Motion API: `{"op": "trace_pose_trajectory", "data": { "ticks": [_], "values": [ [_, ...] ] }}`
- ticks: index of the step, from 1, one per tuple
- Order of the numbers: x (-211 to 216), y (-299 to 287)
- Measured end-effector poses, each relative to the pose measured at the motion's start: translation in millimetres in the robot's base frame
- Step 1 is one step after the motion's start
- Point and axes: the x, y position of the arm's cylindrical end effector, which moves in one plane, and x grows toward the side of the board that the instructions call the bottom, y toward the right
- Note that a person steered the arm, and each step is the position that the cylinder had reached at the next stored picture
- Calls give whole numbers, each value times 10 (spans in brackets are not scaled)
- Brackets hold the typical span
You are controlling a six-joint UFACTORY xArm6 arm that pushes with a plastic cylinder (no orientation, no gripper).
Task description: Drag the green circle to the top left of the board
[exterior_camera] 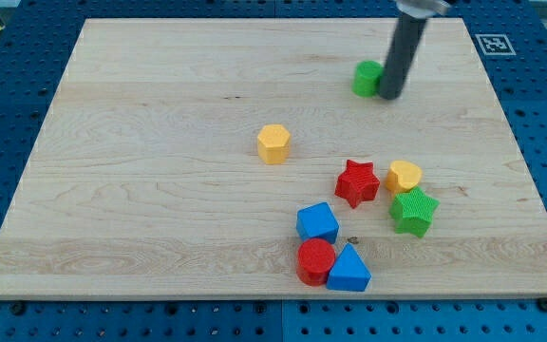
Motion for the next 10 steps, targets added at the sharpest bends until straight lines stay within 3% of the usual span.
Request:
{"op": "trace_pose_trajectory", "data": {
  "ticks": [2,4,7,9,10],
  "values": [
    [-98,101],
    [-501,-812],
    [-265,-971],
    [-247,-2061],
    [-247,-2330]
  ]
}}
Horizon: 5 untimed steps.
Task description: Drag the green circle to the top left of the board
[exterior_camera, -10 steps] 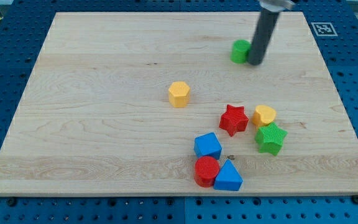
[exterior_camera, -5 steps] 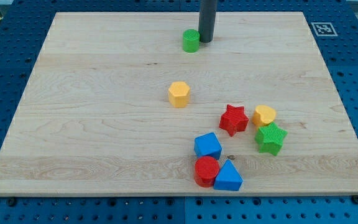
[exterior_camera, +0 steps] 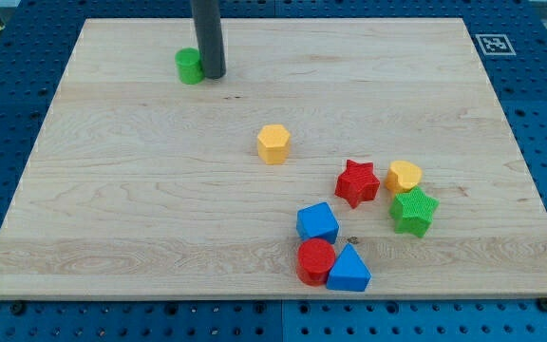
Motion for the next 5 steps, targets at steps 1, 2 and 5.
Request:
{"op": "trace_pose_trajectory", "data": {
  "ticks": [1,2,5],
  "values": [
    [207,77],
    [384,52],
    [-410,-908]
  ]
}}
